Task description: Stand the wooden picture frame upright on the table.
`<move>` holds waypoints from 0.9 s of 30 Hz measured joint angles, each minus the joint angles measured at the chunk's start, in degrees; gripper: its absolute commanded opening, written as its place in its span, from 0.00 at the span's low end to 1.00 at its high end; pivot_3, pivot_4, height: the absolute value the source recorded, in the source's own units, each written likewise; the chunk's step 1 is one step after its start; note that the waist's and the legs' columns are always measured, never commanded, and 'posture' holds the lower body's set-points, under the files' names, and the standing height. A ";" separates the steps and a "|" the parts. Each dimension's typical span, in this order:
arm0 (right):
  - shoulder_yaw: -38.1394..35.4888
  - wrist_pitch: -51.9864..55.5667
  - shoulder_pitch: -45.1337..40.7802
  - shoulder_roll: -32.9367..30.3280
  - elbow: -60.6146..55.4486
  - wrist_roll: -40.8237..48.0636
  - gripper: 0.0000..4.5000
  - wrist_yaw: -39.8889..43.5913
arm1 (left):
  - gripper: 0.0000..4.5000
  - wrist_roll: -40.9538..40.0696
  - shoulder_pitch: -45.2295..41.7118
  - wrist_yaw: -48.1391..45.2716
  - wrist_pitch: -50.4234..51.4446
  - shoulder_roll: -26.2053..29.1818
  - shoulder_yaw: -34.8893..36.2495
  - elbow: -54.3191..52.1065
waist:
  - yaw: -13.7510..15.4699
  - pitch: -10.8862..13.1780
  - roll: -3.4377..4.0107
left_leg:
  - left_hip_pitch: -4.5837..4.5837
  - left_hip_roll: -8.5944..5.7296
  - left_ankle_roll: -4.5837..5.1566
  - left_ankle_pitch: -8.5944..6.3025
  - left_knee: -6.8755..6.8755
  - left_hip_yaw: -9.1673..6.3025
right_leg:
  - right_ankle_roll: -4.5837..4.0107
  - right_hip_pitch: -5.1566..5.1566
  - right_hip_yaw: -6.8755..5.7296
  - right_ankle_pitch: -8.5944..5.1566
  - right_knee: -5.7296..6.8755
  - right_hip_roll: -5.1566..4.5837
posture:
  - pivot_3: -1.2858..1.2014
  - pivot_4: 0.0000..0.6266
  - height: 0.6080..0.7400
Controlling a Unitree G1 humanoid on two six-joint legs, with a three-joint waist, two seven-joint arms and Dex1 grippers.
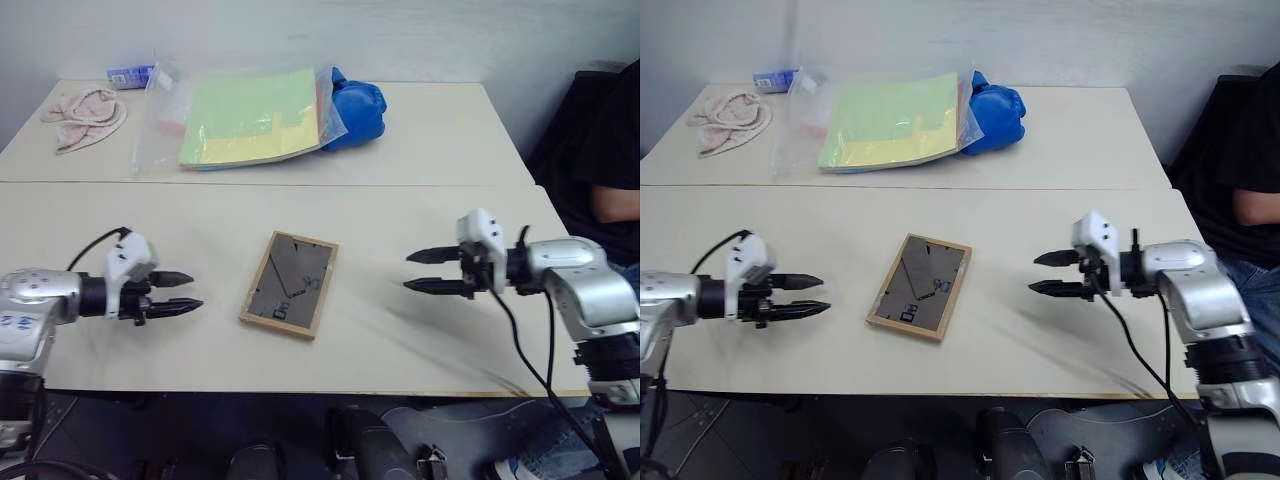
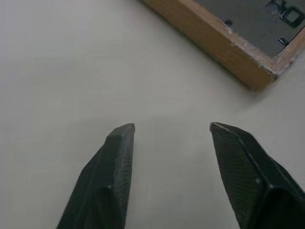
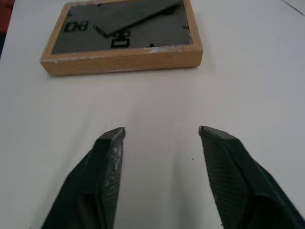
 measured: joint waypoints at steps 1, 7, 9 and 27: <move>1.24 -1.35 -0.74 1.30 1.14 -1.55 0.27 -0.13 | 0.33 0.71 -1.68 -0.05 -0.41 -1.64 -1.34 1.21 | 0.01 0.00 0.00 | 0.02 0.00 0.00 0.00 0.01 0.02 | 0.00 0.01 0.00 0.00 0.01 0.00 | 0.52 0.24 1.00; 5.86 -5.10 -1.89 8.37 4.98 -6.45 0.00 -2.71 | 0.01 2.34 -6.44 -0.57 -0.37 -7.78 -6.53 1.77 | -0.17 0.00 0.00 | 0.00 0.01 0.00 0.00 0.15 0.06 | 0.00 -0.05 0.05 0.00 0.23 0.00 | 0.52 0.24 1.00; 6.66 -6.16 -2.81 9.71 7.04 -8.36 0.00 -4.16 | 0.01 1.99 -6.79 -0.50 1.91 -8.93 -6.67 1.50 | -0.29 0.00 0.00 | 0.02 0.01 0.00 0.00 0.20 0.08 | 0.00 -0.05 0.08 0.00 0.32 0.00 | 0.52 0.24 1.00; 10.41 -13.12 -1.22 7.43 1.89 -14.27 0.00 -0.40 | 0.48 -14.54 -5.41 5.39 48.31 -7.65 0.94 -5.40 | -0.67 -0.02 -0.02 | 0.27 0.00 -0.03 0.01 0.21 0.12 | -0.06 0.02 0.21 -0.04 0.53 0.00 | 0.52 0.24 1.00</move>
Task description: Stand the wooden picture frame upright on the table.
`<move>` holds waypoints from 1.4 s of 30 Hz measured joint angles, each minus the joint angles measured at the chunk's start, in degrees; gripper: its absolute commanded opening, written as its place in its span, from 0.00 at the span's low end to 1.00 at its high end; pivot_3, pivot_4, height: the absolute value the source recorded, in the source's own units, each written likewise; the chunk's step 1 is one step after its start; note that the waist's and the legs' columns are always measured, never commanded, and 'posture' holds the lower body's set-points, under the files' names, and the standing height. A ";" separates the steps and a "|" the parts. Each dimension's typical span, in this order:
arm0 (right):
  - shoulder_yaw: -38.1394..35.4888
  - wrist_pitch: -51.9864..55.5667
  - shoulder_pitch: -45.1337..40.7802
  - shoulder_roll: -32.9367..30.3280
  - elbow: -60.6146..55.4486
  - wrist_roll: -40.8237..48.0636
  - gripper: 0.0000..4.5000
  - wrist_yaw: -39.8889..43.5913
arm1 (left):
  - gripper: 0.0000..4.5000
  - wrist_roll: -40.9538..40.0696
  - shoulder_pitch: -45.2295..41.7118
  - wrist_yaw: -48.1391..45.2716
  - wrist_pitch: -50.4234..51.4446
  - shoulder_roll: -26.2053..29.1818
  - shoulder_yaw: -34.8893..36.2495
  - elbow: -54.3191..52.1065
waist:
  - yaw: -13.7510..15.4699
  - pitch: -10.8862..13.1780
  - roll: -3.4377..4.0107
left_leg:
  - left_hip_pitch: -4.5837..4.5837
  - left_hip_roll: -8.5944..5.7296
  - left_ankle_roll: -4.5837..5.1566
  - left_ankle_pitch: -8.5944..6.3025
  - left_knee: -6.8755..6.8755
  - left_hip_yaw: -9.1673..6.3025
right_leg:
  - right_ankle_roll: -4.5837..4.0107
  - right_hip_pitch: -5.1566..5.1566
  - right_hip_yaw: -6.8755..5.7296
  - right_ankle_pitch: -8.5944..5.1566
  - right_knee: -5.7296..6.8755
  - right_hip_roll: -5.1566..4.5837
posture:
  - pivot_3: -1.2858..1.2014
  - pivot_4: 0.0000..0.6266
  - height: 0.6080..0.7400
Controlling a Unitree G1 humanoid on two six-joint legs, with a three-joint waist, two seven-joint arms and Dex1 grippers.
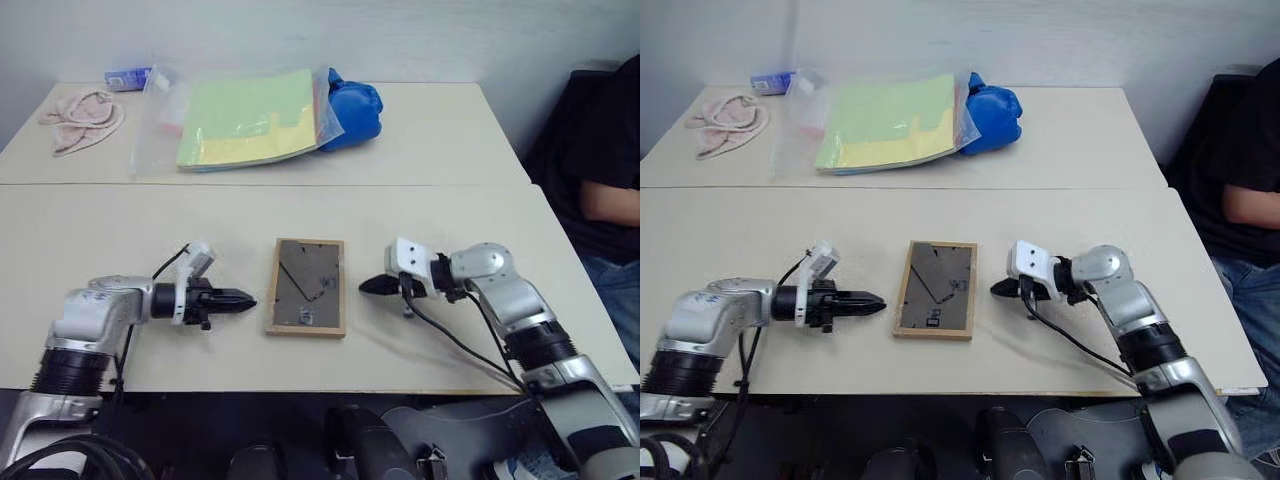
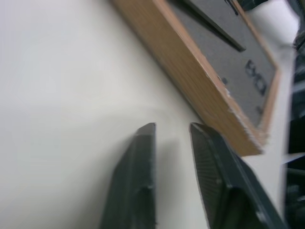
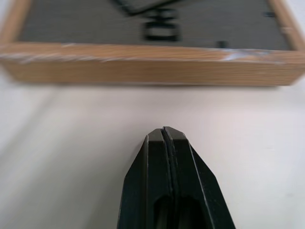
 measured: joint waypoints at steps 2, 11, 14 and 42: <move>1.56 -1.79 0.01 -0.09 -1.46 -1.33 0.00 0.58 | 0.62 -2.28 -1.07 0.84 6.19 -0.20 0.60 0.08 | -0.08 -0.01 -0.01 | 0.03 -0.01 -0.03 0.02 0.04 -0.01 | 0.00 0.03 0.00 0.00 0.06 0.00 | 0.52 0.24 1.00; 4.19 -8.81 -2.15 2.66 1.08 -7.65 0.00 -2.66 | 0.99 -3.77 -6.62 6.60 13.54 -7.44 -0.43 0.82 | 0.94 -0.73 0.29 | 0.31 -0.12 -0.02 0.01 0.06 -0.03 | -0.01 0.36 0.06 0.00 0.01 -0.05 | 0.52 0.24 1.00; 4.26 -9.40 -2.49 3.38 2.21 -8.35 0.00 -3.25 | 0.99 -3.73 -8.51 9.25 14.60 -11.43 -0.40 2.24 | 1.47 -0.86 0.38 | 0.44 -0.14 0.01 0.00 0.05 -0.05 | 0.00 0.56 0.05 0.00 -0.07 -0.07 | 0.52 0.24 1.00; -10.93 35.18 -3.94 -3.15 -15.29 18.76 0.52 0.28 | 0.29 -9.30 -10.55 10.89 16.89 -13.60 -0.38 -0.17 | 1.03 -0.66 0.49 | 0.06 -0.12 -0.08 0.04 0.03 -0.16 | 0.01 0.10 0.00 -0.01 0.07 -0.06 | 0.52 0.24 1.00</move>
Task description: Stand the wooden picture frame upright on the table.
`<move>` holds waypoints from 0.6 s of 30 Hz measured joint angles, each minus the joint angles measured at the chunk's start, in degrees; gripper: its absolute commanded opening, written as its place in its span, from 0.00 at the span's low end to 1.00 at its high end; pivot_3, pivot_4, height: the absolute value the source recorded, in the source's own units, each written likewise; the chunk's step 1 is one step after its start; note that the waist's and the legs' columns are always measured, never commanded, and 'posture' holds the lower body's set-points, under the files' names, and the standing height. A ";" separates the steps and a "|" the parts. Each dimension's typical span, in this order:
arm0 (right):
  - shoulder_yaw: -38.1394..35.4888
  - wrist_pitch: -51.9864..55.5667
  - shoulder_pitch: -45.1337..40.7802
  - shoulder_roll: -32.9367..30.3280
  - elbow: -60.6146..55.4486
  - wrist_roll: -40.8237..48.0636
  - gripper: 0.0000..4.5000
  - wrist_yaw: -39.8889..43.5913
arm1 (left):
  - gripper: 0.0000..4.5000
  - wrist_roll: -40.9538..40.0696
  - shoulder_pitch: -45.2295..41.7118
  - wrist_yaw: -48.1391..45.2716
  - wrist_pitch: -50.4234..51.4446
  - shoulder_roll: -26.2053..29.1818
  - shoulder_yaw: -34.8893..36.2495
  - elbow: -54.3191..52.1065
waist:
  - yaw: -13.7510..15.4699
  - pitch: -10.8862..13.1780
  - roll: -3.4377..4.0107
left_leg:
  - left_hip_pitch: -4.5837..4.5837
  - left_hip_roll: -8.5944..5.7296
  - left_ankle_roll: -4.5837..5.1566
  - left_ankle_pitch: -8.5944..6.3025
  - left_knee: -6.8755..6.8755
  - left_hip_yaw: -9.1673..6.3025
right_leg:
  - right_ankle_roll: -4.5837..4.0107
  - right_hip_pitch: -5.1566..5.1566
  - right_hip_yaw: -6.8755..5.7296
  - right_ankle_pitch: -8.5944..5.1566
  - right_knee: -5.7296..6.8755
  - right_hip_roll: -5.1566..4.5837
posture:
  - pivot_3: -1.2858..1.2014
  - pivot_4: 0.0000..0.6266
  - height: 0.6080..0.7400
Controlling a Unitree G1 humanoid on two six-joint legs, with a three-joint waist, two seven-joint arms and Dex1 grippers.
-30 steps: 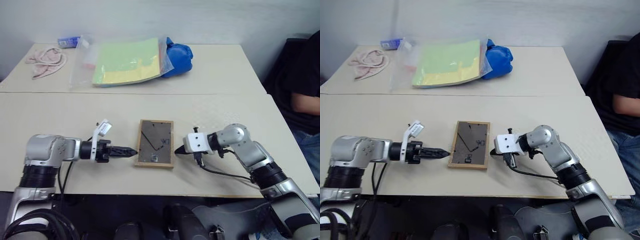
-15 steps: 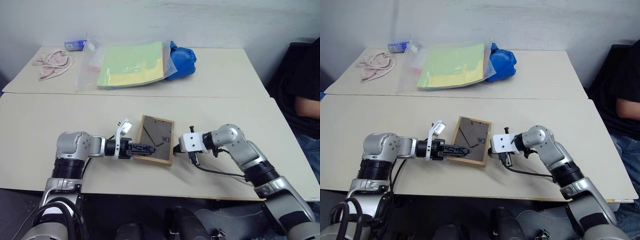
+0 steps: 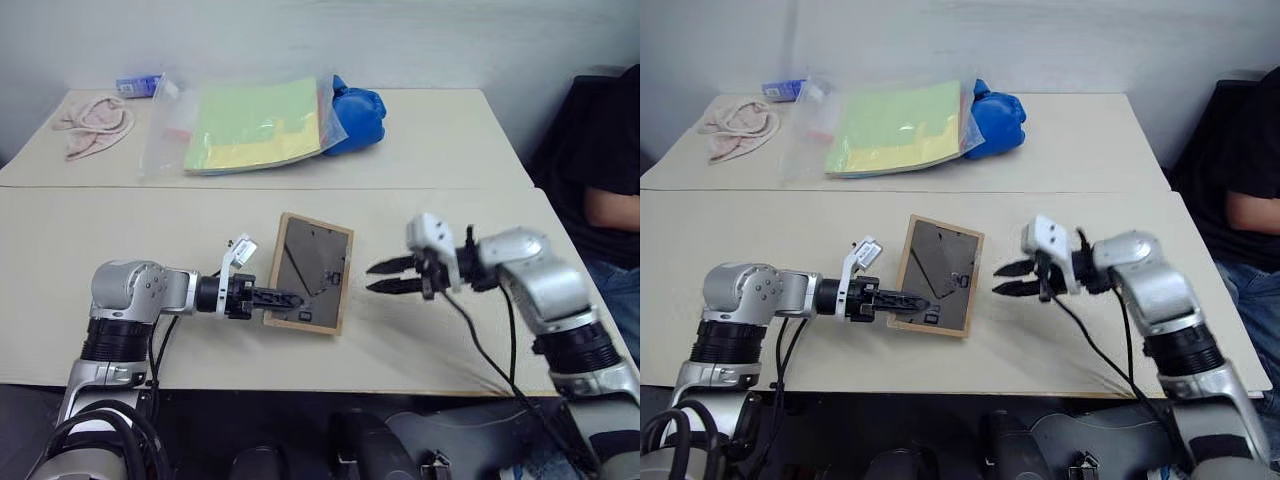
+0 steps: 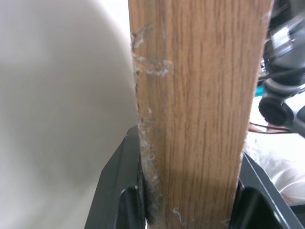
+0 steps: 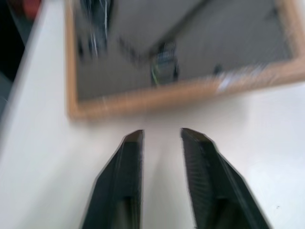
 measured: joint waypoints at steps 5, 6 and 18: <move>-2.53 14.82 -7.87 3.74 0.29 7.75 0.87 -4.99 | 0.29 -0.14 -1.23 0.32 -1.73 -0.44 -0.32 -1.99 | -0.48 0.01 -0.01 | -0.03 -0.01 -0.05 0.03 -0.03 -0.02 | -0.02 -0.05 0.00 -0.01 0.01 0.00 | 0.52 0.24 1.00; -2.31 15.57 -8.85 5.17 1.10 7.74 0.95 -6.33 | 0.29 -0.21 -2.13 0.51 -2.03 -0.96 -0.27 -2.00 | -0.46 0.01 -0.01 | -0.06 -0.03 -0.05 0.04 -0.03 -0.04 | -0.02 -0.05 0.00 -0.01 -0.01 0.00 | 0.52 0.24 1.00; 2.87 16.56 -10.27 10.25 0.65 9.48 1.00 -9.75 | 0.29 -0.49 -3.93 1.24 -3.66 -0.54 -0.31 -2.19 | -0.45 0.03 -0.02 | -0.21 -0.04 -0.05 0.04 -0.11 -0.12 | -0.02 -0.18 -0.03 -0.01 -0.09 0.00 | 0.52 0.24 1.00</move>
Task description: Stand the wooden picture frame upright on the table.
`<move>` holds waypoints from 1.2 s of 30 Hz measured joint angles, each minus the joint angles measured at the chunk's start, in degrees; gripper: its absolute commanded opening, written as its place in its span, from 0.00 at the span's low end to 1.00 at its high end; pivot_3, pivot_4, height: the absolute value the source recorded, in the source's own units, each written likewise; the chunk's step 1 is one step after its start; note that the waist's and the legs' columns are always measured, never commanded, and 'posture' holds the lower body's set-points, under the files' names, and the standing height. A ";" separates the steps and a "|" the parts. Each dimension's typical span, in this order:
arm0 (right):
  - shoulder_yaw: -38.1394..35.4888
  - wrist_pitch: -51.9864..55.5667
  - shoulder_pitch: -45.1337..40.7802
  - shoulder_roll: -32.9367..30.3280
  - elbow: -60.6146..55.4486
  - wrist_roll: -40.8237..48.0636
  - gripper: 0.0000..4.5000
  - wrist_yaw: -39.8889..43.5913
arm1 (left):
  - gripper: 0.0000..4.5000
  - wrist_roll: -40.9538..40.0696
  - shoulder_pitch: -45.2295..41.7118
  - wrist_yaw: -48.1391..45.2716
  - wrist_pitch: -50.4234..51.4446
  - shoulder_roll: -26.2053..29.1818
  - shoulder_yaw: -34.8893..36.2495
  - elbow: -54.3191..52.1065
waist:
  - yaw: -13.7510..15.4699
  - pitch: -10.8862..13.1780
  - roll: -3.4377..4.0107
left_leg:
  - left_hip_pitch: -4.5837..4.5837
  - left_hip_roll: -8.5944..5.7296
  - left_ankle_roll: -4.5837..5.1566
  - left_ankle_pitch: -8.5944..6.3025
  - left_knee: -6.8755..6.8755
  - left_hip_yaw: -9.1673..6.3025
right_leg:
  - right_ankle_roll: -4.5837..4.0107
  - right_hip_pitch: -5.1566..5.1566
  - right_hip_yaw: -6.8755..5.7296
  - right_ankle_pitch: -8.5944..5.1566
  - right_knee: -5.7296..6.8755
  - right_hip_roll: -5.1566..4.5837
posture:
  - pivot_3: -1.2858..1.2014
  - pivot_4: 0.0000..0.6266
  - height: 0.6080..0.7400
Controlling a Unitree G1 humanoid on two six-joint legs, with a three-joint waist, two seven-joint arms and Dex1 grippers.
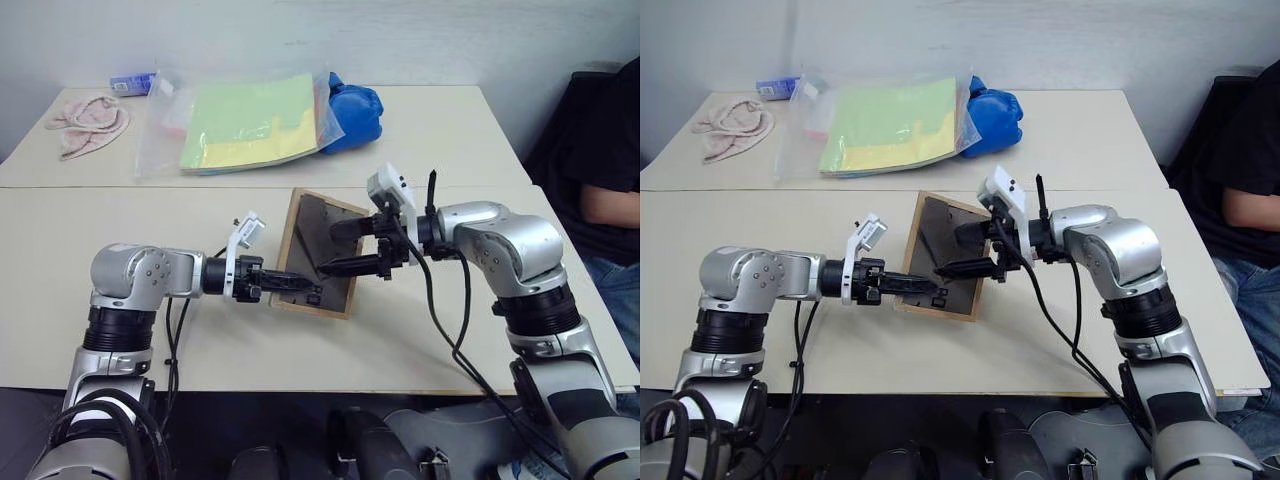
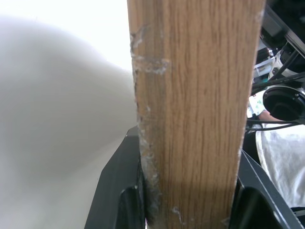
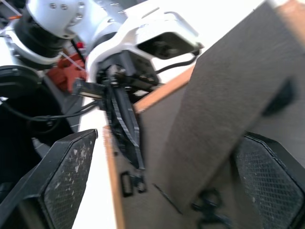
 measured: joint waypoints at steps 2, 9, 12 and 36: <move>-0.09 0.98 0.51 -1.24 -3.53 2.29 1.00 1.10 | 0.29 -0.08 0.00 -0.91 -1.15 0.43 -0.29 0.23 | -0.02 0.00 0.01 | -0.02 0.00 0.00 0.00 -0.01 -0.02 | 0.00 0.00 -0.02 0.00 -0.04 0.00 | 0.52 0.24 1.00; -2.73 0.07 3.56 -6.33 -7.54 2.44 1.00 -1.81 | 0.29 -0.04 -0.50 -2.31 -2.97 1.61 -0.98 2.54 | -0.01 0.02 -0.02 | -0.03 -0.01 0.00 0.00 0.00 -0.06 | 0.00 0.01 -0.02 0.00 -0.05 0.00 | 0.52 0.24 1.00; -4.69 -3.74 6.19 -11.09 -7.82 0.39 1.00 -2.51 | 0.29 -0.04 -1.28 -2.40 -3.03 2.22 -1.35 2.81 | 0.18 0.03 -0.04 | -0.08 -0.02 0.01 0.00 -0.03 -0.12 | 0.00 0.01 -0.06 0.00 -0.13 0.00 | 0.52 0.24 1.00; 12.27 -118.40 -5.07 -6.79 40.62 -94.03 0.52 -80.99 | 0.51 -4.04 -4.59 -4.53 2.18 4.28 -0.97 2.66 | -1.58 0.28 -0.16 | 0.18 -0.21 -0.16 0.10 -0.12 -0.16 | -0.06 -0.03 0.24 -0.04 0.18 0.05 | 0.52 0.24 1.00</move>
